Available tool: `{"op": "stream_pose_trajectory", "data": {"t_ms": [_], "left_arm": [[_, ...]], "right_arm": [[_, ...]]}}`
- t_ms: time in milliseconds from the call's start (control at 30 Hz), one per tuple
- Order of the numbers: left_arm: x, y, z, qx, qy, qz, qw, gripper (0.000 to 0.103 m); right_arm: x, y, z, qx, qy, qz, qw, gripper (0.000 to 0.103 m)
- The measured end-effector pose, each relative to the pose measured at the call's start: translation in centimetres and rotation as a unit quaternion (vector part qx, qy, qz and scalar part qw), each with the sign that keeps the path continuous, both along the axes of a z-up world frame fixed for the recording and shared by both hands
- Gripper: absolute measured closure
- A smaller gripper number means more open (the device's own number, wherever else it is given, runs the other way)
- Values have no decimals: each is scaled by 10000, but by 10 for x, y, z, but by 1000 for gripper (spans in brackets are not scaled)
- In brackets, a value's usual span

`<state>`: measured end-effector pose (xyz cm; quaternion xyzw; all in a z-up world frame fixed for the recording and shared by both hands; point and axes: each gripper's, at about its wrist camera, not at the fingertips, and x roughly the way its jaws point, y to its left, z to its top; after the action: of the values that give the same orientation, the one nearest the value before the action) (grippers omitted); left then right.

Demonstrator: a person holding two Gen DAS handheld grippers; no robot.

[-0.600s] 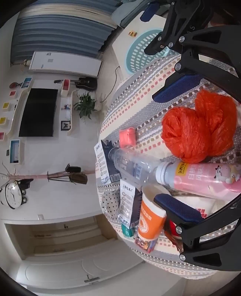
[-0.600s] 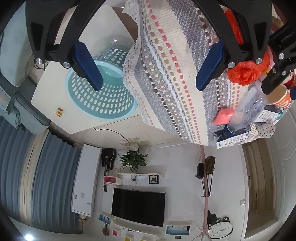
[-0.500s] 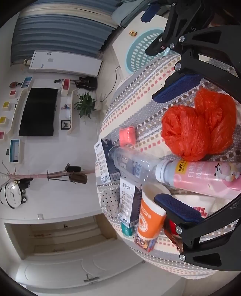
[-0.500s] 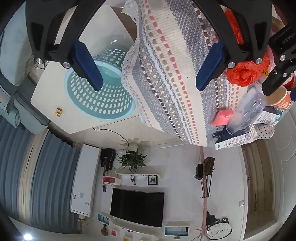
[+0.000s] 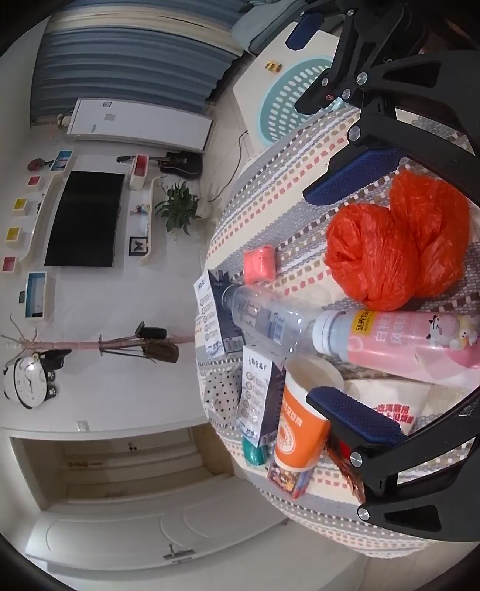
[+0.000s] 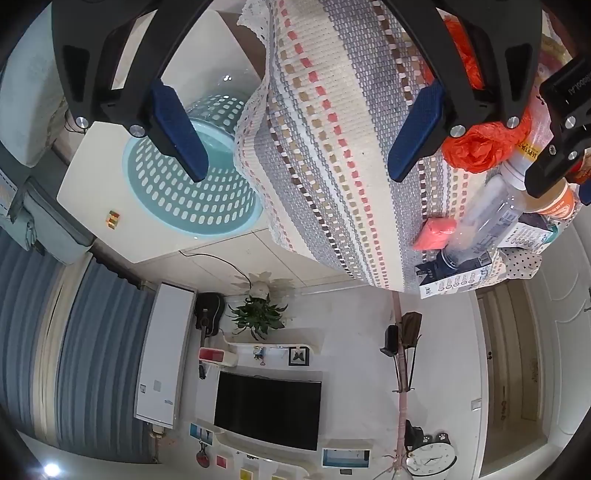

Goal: Collect trash
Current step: 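Move both tools over the cluttered table toward the trash items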

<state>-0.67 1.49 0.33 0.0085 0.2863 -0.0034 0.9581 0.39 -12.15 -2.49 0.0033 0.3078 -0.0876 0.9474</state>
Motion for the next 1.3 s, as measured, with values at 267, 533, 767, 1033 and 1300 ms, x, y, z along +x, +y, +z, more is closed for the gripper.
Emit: {"op": "stream_pose_trajectory", "data": {"t_ms": [267, 533, 767, 1033, 1300], "left_arm": [[-3, 8, 6, -28, -123, 51, 9999, 8], [-5, 16, 10, -112, -197, 81, 9997, 8], [-6, 23, 10, -186, -239, 89, 9995, 8], [-5, 31, 9, -228, -246, 158, 9993, 8], [-4, 39, 9, -310, -223, 247, 9990, 8]], "right_arm": [[-3, 1, 3, 10, -62, 37, 10000, 10], [-3, 6, 3, -26, -71, 91, 9999, 11], [-3, 10, 3, -62, -70, 126, 9999, 13], [-1, 16, 2, -105, -50, 201, 9997, 13], [-1, 21, 4, -125, -69, 252, 9996, 13]]}}
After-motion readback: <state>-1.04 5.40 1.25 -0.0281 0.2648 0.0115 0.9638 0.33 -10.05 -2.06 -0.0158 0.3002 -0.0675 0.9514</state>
